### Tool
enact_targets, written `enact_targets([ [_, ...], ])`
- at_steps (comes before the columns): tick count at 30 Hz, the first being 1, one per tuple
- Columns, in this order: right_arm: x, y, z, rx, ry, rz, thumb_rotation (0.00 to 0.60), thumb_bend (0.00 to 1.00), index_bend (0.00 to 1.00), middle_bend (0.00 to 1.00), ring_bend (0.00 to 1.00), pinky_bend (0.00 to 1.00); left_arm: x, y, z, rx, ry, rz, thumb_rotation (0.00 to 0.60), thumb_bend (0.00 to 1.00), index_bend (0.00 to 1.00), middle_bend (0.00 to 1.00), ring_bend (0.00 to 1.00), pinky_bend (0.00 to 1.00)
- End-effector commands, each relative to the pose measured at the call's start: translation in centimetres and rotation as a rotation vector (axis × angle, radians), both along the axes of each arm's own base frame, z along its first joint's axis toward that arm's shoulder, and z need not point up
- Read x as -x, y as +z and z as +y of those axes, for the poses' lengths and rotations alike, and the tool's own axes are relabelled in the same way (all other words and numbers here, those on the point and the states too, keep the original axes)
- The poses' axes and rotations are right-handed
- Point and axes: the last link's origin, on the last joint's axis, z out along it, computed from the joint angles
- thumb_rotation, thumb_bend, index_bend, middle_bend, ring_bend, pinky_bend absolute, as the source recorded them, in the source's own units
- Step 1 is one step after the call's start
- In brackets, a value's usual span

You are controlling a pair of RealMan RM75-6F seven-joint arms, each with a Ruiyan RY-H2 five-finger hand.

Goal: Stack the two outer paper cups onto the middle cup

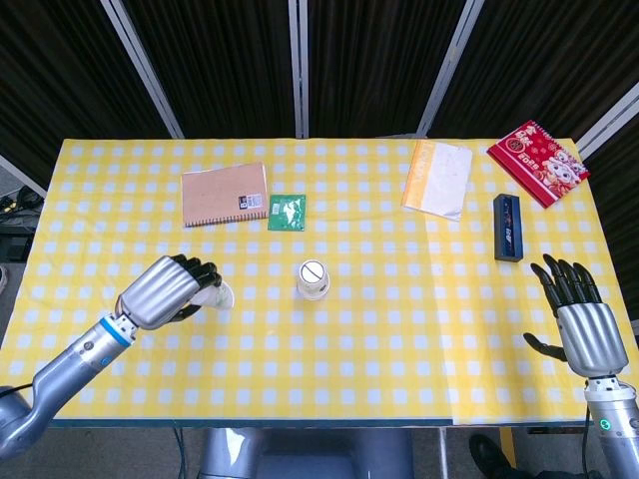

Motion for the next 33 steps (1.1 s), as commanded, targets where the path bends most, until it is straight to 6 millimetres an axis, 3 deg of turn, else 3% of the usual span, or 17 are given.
enact_targets([
  [1, 0.1, 0.1, 0.0, 0.005, -0.003, -0.002, 0.600, 0.00, 0.03, 0.00, 0.00, 0.00, -4.9, -0.6, 2.9, 0.002, -0.021, 0.002, 0.600, 0.37, 0.39, 0.35, 0.43, 0.55],
  [11, 0.6, 0.3, -0.5, 0.026, -0.027, 0.008, 0.600, 0.00, 0.03, 0.00, 0.00, 0.00, -10.8, -4.2, 5.5, 0.028, -0.062, 0.035, 0.600, 0.37, 0.38, 0.34, 0.43, 0.54],
  [28, 1.0, 1.1, -0.7, 0.052, -0.046, -0.010, 0.600, 0.00, 0.03, 0.00, 0.00, 0.00, -13.4, -9.0, 6.6, 0.069, -0.072, 0.081, 0.600, 0.37, 0.36, 0.32, 0.42, 0.53],
  [33, 1.2, 1.5, -0.8, 0.064, -0.049, -0.016, 0.600, 0.00, 0.03, 0.00, 0.00, 0.00, -13.7, -9.3, 6.4, 0.085, -0.079, 0.079, 0.600, 0.37, 0.35, 0.31, 0.41, 0.52],
])
